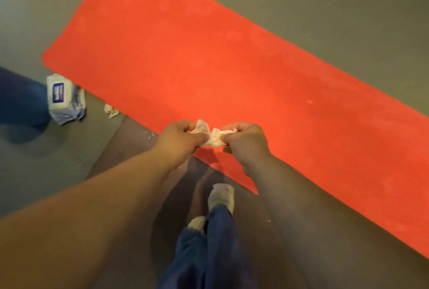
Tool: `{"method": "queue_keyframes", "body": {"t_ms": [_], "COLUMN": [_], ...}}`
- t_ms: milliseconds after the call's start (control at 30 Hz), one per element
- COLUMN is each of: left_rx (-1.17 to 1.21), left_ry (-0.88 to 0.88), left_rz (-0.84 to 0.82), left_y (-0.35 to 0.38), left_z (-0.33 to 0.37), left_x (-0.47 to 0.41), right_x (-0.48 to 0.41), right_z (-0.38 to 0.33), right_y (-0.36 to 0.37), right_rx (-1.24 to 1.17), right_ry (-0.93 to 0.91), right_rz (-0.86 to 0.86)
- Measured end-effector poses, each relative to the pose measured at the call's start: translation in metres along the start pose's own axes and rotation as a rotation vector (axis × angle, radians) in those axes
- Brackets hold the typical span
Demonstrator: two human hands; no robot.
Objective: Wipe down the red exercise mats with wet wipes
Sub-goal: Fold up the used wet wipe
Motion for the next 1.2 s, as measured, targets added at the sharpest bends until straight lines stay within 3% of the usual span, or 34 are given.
{"method": "queue_keyframes", "body": {"t_ms": [233,433,567,667,767,900,1033,1200], "left_rx": [0.092,0.216,0.176,-0.036,-0.211,-0.324,-0.372,-0.510], "left_ry": [-0.008,-0.013,-0.055,-0.110,-0.113,-0.125,-0.084,0.000], "left_rz": [0.151,-0.040,0.146,0.220,0.180,0.116,0.110,0.182], "left_y": [-0.124,-0.179,-0.251,-0.309,-0.349,-0.366,-0.365,-0.364], "left_z": [-0.007,-0.026,-0.055,-0.077,-0.097,-0.134,-0.179,-0.216], "left_x": [-0.001,-0.022,-0.045,-0.065,-0.084,-0.118,-0.173,-0.247], "right_x": [-0.048,-0.071,-0.088,-0.105,-0.132,-0.183,-0.233,-0.287], "right_z": [-0.044,-0.069,-0.067,-0.059,-0.047,-0.019,0.023,0.067], "right_y": [0.104,0.197,0.259,0.293,0.314,0.338,0.362,0.363], "right_rx": [0.029,-0.002,-0.027,0.016,0.106,0.474,0.687,0.635], "right_ry": [0.038,0.155,0.238,0.250,0.224,0.136,0.058,-0.005], "right_rz": [-0.220,-0.339,-0.418,-0.362,-0.257,-0.174,-0.186,-0.119]}}
Point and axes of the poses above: each hand's wrist, its own x-axis away from the middle knuckle, its own y-axis out of the palm, z = x × y, the point moved 6 cm from there along -x, towards the middle knuckle, and after that the axes turned 11 degrees about -z, right-handed, at the moved point
